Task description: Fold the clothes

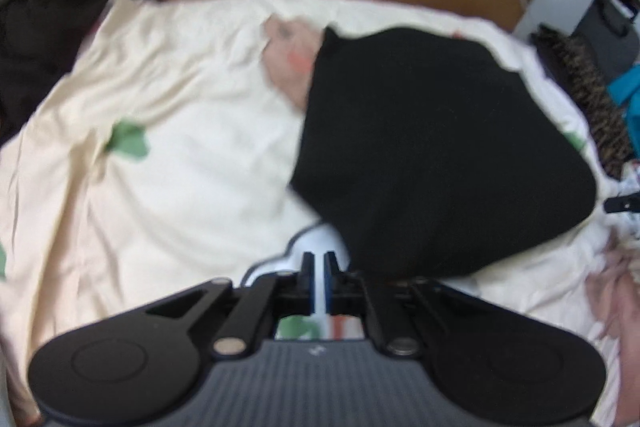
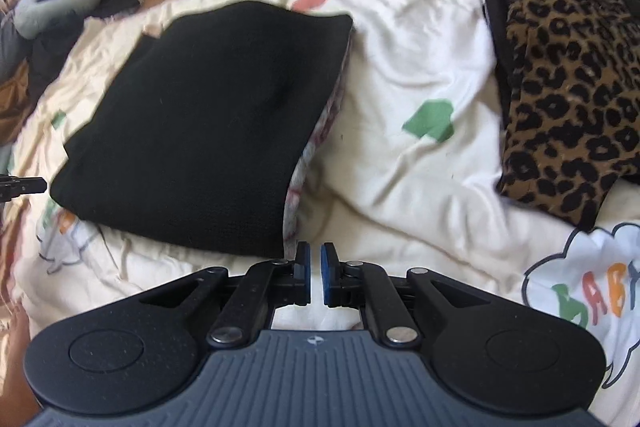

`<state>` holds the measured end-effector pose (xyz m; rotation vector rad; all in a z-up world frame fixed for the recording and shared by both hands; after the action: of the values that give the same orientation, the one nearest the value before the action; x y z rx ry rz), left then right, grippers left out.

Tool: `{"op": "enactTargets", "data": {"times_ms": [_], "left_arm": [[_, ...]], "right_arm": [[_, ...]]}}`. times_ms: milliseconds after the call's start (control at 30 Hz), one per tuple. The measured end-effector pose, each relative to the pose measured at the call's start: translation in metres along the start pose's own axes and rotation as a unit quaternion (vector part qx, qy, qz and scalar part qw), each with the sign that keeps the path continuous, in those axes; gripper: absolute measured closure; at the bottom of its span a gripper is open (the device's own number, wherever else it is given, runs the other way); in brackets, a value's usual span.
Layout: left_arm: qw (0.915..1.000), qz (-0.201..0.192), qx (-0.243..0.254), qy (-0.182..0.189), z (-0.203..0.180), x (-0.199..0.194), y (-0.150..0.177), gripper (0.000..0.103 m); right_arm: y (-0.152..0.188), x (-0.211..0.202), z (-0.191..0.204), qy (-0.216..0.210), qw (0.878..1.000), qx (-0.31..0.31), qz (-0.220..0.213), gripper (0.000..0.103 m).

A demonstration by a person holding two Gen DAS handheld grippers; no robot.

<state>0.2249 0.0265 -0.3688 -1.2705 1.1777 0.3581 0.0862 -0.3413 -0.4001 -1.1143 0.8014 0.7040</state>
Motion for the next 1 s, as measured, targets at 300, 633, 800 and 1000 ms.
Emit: {"op": "enactTargets", "data": {"times_ms": [300, 633, 800, 1000], "left_arm": [[0.9962, -0.004, 0.068, 0.054, -0.067, 0.024, -0.01, 0.083], [0.992, 0.005, 0.117, 0.047, -0.082, 0.049, -0.008, 0.074], [0.9921, 0.0, 0.124, 0.019, -0.072, 0.047, -0.006, 0.074], [0.9947, -0.015, 0.102, 0.003, -0.062, 0.033, -0.014, 0.075]], "right_arm": [[-0.014, 0.006, 0.035, -0.081, 0.996, -0.036, -0.027, 0.098], [-0.014, 0.04, 0.009, -0.04, 0.998, -0.041, -0.018, 0.081], [-0.018, 0.03, 0.002, 0.001, 0.998, -0.049, -0.03, 0.074], [-0.032, 0.005, 0.026, -0.021, 0.992, -0.097, -0.079, 0.074]]}}
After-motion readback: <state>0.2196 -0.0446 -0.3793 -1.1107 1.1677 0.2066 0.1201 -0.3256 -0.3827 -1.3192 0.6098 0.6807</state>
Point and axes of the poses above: each gripper's, at about its wrist camera, not at the fingertips, and x roughly the way its jaws point, z to its left, y to its underside, the point moved 8 cm from there along x, roughly the way its jaws point, and after that the axes turned 4 degrees about -z, right-handed, at the moved point
